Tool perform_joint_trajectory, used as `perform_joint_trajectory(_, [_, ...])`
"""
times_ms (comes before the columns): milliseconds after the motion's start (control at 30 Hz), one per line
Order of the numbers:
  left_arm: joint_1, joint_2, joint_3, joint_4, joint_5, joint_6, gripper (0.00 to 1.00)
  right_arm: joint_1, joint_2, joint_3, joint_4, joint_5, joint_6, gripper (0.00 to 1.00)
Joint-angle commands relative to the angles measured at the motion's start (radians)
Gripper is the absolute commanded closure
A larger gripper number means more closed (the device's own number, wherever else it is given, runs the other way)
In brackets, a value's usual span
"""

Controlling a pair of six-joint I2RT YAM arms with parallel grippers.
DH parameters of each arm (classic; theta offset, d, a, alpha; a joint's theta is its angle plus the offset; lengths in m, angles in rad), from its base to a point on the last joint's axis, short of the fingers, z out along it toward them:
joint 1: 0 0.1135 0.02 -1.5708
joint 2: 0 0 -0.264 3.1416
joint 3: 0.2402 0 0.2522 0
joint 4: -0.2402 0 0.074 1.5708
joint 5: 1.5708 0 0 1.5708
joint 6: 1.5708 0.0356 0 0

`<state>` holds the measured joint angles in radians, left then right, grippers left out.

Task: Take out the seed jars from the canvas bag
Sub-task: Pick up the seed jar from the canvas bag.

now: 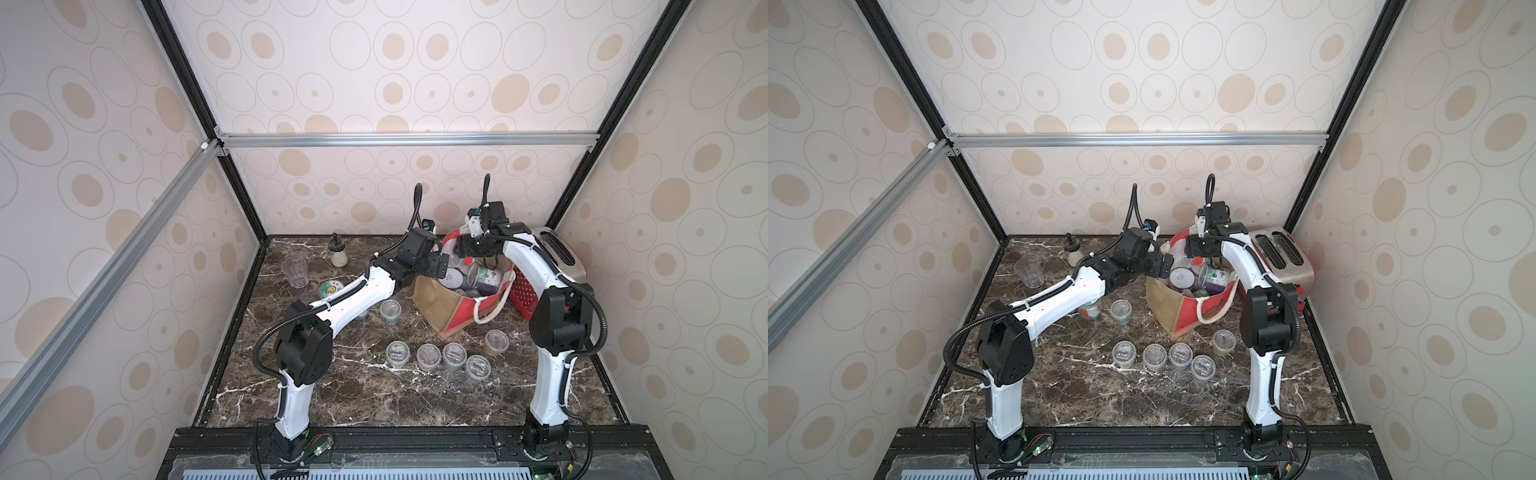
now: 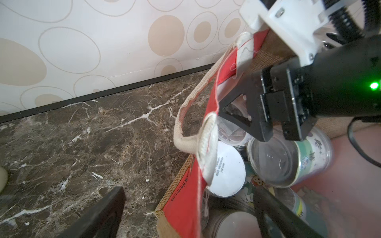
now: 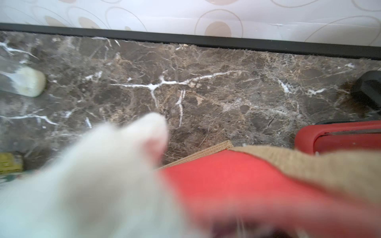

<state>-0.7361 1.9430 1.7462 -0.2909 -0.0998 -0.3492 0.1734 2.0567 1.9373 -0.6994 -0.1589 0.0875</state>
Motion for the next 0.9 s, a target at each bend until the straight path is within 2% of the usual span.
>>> perform_joint_trajectory(0, [-0.003, -0.094, -0.036, 0.025, -0.03, -0.01, 0.02, -0.003, -0.105, -0.004, -0.021, -0.041, 0.038, 0.38])
perform_joint_trajectory(267, [-0.005, -0.357, -0.238, 0.111, -0.14, -0.043, 0.02, -0.002, -0.312, -0.089, -0.011, -0.182, 0.15, 0.38])
perform_joint_trajectory(500, [0.007, -0.654, -0.475, 0.127, -0.252, -0.065, 0.02, 0.033, -0.463, -0.221, 0.077, -0.46, 0.319, 0.39])
perform_joint_trajectory(600, [0.023, -0.778, -0.553, 0.112, -0.283, -0.081, 0.01, 0.101, -0.494, -0.273, 0.115, -0.501, 0.365, 0.38])
perform_joint_trajectory(633, [0.03, -0.818, -0.573, 0.103, -0.291, -0.086, 0.02, 0.157, -0.496, -0.28, 0.113, -0.503, 0.369, 0.38])
perform_joint_trajectory(867, [0.092, -1.006, -0.65, 0.055, -0.285, -0.108, 0.02, 0.394, -0.483, -0.38, 0.173, -0.457, 0.426, 0.38])
